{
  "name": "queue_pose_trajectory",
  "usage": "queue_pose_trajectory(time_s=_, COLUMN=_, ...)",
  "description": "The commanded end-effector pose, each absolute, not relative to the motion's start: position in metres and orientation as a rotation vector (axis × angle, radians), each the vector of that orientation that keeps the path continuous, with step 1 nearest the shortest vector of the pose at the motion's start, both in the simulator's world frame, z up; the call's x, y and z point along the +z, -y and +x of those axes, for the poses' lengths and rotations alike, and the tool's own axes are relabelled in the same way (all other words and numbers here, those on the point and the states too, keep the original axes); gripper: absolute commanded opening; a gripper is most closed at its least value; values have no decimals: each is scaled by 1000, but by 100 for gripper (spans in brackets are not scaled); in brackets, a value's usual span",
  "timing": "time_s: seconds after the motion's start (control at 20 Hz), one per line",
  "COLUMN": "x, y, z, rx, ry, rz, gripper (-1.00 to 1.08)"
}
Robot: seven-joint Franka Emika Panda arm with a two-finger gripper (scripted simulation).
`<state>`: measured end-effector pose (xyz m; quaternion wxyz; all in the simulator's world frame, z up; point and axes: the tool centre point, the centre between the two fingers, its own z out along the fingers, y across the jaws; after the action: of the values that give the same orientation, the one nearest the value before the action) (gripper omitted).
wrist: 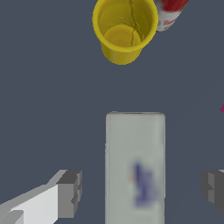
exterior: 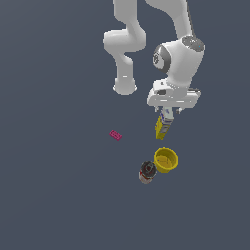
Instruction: Pick up a designated object from a clutter of objects.
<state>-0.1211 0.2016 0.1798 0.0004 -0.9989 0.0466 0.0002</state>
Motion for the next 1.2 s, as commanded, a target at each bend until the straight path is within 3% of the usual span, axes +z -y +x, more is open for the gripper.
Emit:
queue_pose_trajectory(time_s=0.0, x=168, y=-202, z=-122, rx=1, ry=-146, rz=-3137, gripper=100)
queue_pose_trajectory(time_s=0.4, x=152, y=-202, z=-122, rx=1, ry=-148, rz=-3137, gripper=100)
queue_pose_trajectory(time_s=0.45, x=152, y=-202, z=-122, rx=1, ry=-148, rz=-3137, gripper=-100)
queue_pose_trajectory(time_s=1.15, x=156, y=-200, z=-120, rx=0, ry=-147, rz=-3137, gripper=-100)
